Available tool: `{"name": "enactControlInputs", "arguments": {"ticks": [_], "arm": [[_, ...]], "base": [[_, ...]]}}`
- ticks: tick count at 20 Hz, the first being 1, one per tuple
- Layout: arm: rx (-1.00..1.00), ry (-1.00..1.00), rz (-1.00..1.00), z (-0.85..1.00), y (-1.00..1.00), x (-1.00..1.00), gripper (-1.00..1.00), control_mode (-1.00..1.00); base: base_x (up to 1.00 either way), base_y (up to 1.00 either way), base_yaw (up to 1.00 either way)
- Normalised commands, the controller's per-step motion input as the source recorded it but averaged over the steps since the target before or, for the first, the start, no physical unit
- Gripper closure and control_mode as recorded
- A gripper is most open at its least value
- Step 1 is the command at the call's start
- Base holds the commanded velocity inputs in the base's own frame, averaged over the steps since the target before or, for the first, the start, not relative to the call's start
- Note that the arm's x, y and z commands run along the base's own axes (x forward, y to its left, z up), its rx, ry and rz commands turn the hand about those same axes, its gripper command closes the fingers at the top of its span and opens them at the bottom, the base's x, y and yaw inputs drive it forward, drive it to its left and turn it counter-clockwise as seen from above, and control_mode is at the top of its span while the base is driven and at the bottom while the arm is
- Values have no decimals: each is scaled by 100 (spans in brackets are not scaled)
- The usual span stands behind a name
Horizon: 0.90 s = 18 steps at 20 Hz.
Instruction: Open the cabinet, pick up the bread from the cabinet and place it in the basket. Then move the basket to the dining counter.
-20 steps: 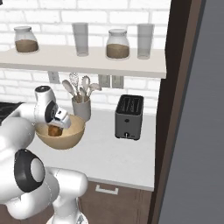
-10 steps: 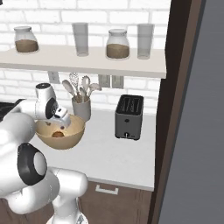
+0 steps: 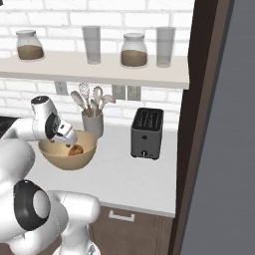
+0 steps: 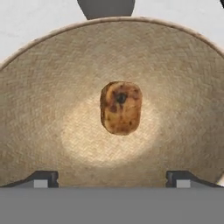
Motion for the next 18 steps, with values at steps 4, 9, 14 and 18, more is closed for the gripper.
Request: {"name": "enactControlInputs", "arguments": {"ticks": [4, 9, 14, 18], "arm": [[2, -5, -28, 16, -40, -51, -100, -100], [23, 4, -28, 8, -69, -5, -100, -100], [18, 10, -20, -2, -28, 0, -100, -100], [4, 12, -14, -17, -1, 0, -100, -100]], "base": [[0, 0, 0], [0, 0, 0], [0, 0, 0], [0, 0, 0]]}}
